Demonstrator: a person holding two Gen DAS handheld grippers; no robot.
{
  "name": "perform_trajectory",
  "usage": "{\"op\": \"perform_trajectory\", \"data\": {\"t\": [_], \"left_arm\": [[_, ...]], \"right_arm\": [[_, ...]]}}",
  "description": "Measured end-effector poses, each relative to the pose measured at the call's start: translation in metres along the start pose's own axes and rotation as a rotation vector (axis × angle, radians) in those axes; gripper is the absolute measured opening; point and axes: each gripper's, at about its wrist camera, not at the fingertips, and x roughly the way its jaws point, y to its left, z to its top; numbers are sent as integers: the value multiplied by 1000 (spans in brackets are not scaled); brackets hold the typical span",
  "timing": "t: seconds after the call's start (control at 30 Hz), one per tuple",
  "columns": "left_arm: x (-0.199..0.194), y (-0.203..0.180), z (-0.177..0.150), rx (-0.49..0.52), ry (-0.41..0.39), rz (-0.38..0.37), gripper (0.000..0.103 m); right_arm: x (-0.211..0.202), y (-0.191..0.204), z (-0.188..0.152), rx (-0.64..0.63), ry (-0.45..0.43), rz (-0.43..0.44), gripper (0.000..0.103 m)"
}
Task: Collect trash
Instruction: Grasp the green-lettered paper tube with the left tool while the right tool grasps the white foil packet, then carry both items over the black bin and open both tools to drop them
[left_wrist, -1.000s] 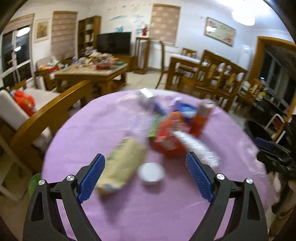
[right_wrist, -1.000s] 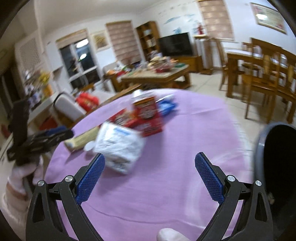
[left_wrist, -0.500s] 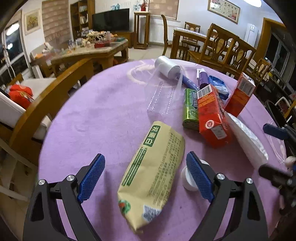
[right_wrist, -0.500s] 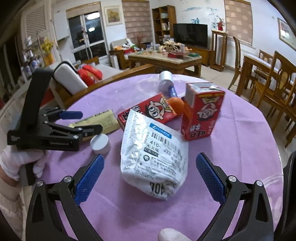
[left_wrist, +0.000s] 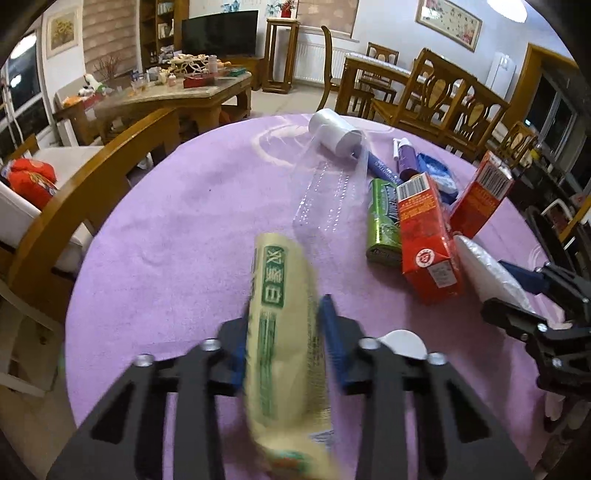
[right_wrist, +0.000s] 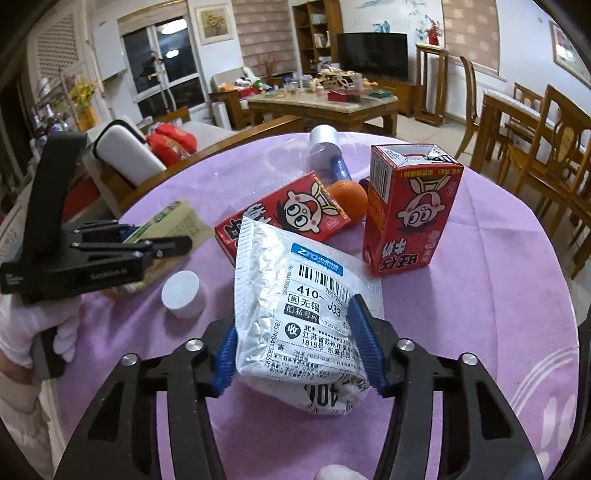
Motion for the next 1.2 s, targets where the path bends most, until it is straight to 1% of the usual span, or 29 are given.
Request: {"op": "perform_trajectory", "data": {"t": [0.07,0.17,0.33,0.43,0.53,0.73,0.83,0.87,0.97,1.2], "left_arm": [[-1,2,1,-16,1,-15,19],[-5,5,-1,-39,-9,-43,12],[-21,4,-5,-54,-69,-69,11],[-35,1,-6,-61,-121,-88,10],[-50,-7,-5,-64,-166,-104,10],[-70,-38,-1,-44,-231,-159,10],[-76,-56,3,-23,-257,-185,10],[-77,-63,4,-13,-265,-196,10],[-78,-87,8,16,-281,-221,10],[-66,-144,18,79,-289,-301,10]], "right_arm": [[-3,-2,-2,5,-11,6,45],[-7,-5,-4,19,-27,18,38],[-25,-13,-7,58,-75,43,25],[-40,-25,-10,91,-105,72,21],[-55,-35,-13,127,-132,117,20],[-88,-53,-20,162,-187,160,20],[-104,-65,-25,181,-218,165,20],[-106,-62,-24,188,-227,164,20],[-122,-70,-30,213,-259,154,20],[-162,-115,-49,297,-331,118,20]]}}
